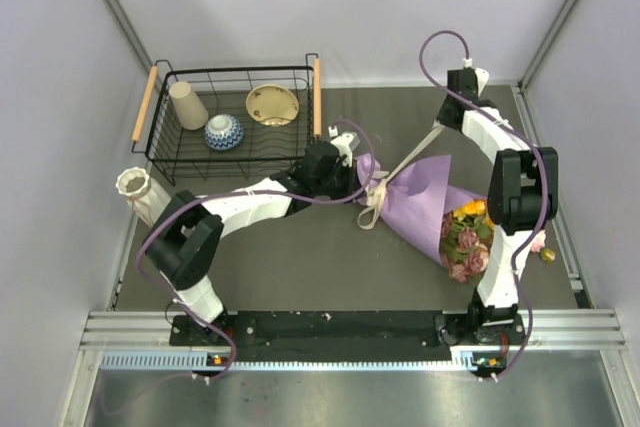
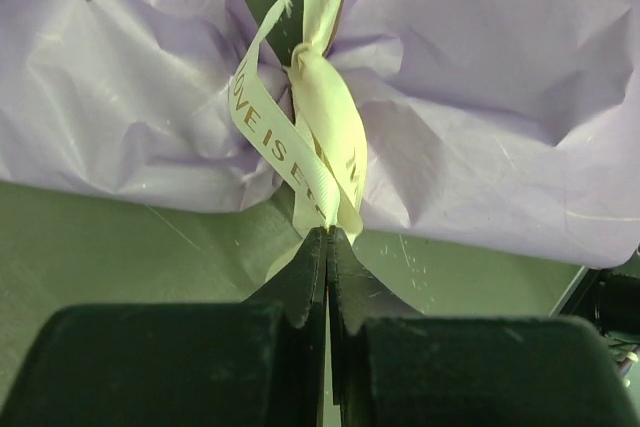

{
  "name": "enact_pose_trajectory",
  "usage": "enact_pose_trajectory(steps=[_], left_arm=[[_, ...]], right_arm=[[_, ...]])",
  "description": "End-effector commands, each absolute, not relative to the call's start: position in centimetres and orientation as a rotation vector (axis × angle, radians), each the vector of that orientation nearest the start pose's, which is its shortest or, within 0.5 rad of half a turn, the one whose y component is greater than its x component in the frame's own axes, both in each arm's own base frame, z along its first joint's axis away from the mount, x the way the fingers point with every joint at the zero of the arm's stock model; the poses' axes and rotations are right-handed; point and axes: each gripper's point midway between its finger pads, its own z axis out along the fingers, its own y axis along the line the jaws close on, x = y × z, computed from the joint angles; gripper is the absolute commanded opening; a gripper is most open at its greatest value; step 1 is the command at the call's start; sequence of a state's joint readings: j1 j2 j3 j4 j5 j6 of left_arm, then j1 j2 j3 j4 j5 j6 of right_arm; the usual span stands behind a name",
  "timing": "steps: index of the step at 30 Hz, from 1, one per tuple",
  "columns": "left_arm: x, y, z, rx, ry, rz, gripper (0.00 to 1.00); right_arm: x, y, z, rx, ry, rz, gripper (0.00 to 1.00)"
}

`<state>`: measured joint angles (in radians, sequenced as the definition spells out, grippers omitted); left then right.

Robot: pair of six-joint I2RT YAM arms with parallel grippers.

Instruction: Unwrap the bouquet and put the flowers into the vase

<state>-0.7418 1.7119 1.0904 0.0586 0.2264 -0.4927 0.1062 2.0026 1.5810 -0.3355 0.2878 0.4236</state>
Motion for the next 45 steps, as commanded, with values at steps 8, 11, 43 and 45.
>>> enact_pose_trajectory(steps=[8,11,43,45], left_arm=[[28.2,-35.7,17.8,0.458,2.106,-1.019,0.00],[27.7,-35.2,18.8,0.472,2.089,-1.019,0.00],[18.8,-18.7,16.5,0.117,2.155,-0.708,0.00],[18.2,-18.4,15.7,0.092,2.176,-0.718,0.00]], right_arm=[[56.9,-5.9,15.9,0.629,2.049,-0.158,0.00],[57.0,-8.2,15.9,0.678,2.041,-0.149,0.00],[57.2,-13.0,31.4,0.702,1.788,-0.129,0.00],[56.7,-12.8,33.0,0.690,1.764,-0.115,0.00]])
